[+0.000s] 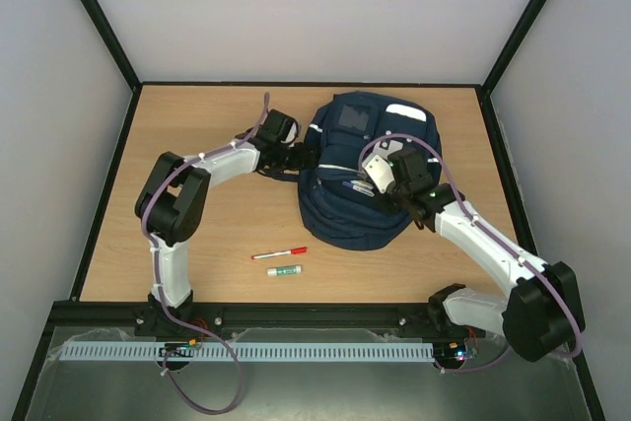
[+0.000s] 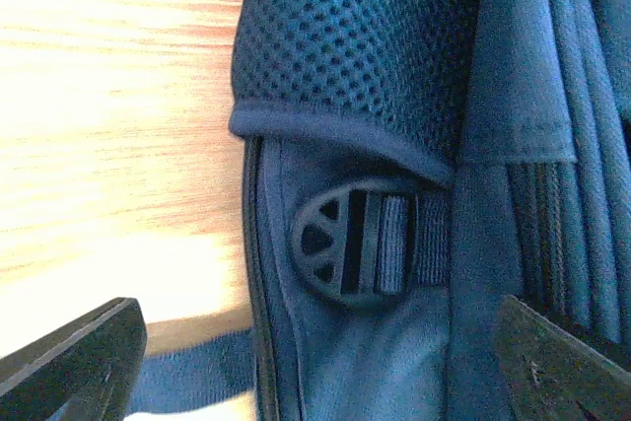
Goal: Pack the student bag
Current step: Adjust the student bag at the center of the board, then pick up the stationery from the center of the board.
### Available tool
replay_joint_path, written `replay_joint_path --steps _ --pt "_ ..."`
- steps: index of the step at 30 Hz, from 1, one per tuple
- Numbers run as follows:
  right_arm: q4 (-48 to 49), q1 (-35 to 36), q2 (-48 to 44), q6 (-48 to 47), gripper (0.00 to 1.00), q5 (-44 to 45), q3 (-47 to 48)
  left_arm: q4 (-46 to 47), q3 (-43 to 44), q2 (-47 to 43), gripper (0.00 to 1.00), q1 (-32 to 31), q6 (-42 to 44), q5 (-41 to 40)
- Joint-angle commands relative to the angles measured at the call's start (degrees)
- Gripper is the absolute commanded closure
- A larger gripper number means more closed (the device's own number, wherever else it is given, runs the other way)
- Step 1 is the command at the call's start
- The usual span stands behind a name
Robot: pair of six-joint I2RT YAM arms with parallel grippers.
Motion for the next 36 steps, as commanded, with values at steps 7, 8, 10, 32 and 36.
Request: replay_joint_path --steps 7,8,10,32,36 --pt "1.2 0.6 -3.5 1.3 0.83 0.0 -4.0 -12.3 -4.5 -18.5 0.01 -2.2 11.5 -9.6" --pt "1.2 0.6 -3.4 1.4 0.83 -0.4 -4.0 -12.0 -6.1 -20.6 0.01 -2.2 12.5 -9.4" --pt "0.9 0.6 -3.4 1.7 0.83 -0.8 -3.7 -10.1 -9.7 -25.1 0.01 -2.2 14.1 -7.8" --pt "1.0 0.6 -5.0 2.1 0.80 -2.4 -4.4 -6.2 -26.5 -46.8 0.01 -2.9 16.4 -8.7" --pt "1.4 0.6 -5.3 1.8 0.79 -2.0 -4.7 -7.5 -26.5 -45.8 0.03 -3.7 18.4 2.4"
